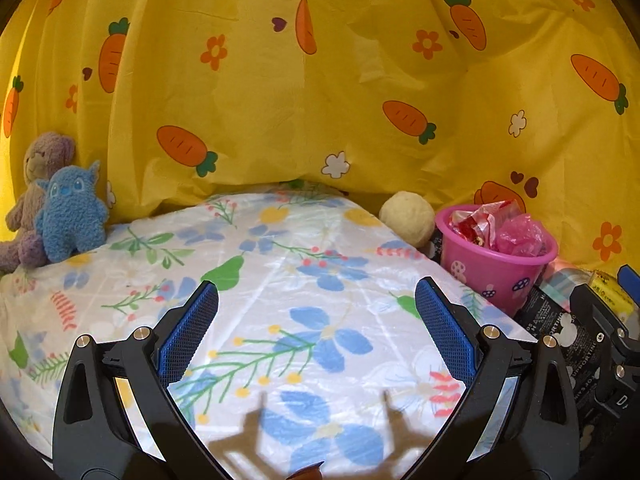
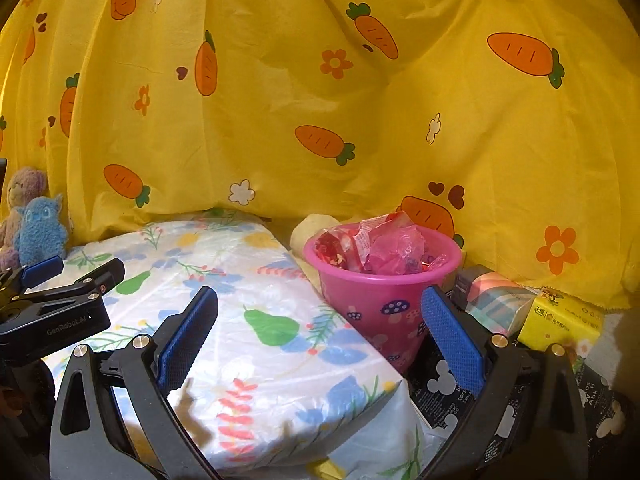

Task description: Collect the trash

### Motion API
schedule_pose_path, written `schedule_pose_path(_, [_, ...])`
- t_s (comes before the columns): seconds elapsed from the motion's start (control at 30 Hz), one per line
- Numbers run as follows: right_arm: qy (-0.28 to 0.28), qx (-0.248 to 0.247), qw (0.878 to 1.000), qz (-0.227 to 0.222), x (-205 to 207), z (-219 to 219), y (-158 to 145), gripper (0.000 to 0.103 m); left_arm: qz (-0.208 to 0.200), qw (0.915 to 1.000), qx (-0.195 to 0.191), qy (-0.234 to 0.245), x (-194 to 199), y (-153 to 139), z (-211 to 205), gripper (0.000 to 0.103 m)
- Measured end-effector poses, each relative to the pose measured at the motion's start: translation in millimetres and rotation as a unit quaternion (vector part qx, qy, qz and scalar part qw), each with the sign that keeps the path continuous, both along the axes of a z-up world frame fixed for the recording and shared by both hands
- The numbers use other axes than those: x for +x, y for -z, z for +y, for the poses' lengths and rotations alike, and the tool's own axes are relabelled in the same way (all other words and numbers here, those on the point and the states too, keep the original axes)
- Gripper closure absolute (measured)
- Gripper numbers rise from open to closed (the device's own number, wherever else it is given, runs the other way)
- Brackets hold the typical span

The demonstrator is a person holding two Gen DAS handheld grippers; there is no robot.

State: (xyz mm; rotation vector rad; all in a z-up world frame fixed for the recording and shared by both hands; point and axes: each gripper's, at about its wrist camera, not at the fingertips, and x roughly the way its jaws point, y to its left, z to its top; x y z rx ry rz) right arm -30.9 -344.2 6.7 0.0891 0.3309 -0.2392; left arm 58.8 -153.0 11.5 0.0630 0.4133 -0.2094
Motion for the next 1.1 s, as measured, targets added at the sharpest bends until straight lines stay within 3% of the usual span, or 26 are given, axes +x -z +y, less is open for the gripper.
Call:
schedule_pose_path(0.5, [-0.01, -0.026, 1.0, 0.002, -49, 40, -1, 0.006, -0.006, 0.9994, -0.011, -0.032, -63, 6, 41, 0.006])
schedule_pose_path(1.1, [-0.015, -0.027, 1.0, 0.0, -53, 51, -4, 0.006, -0.011, 0.999, -0.02, -0.038, -73, 3, 52, 0.006])
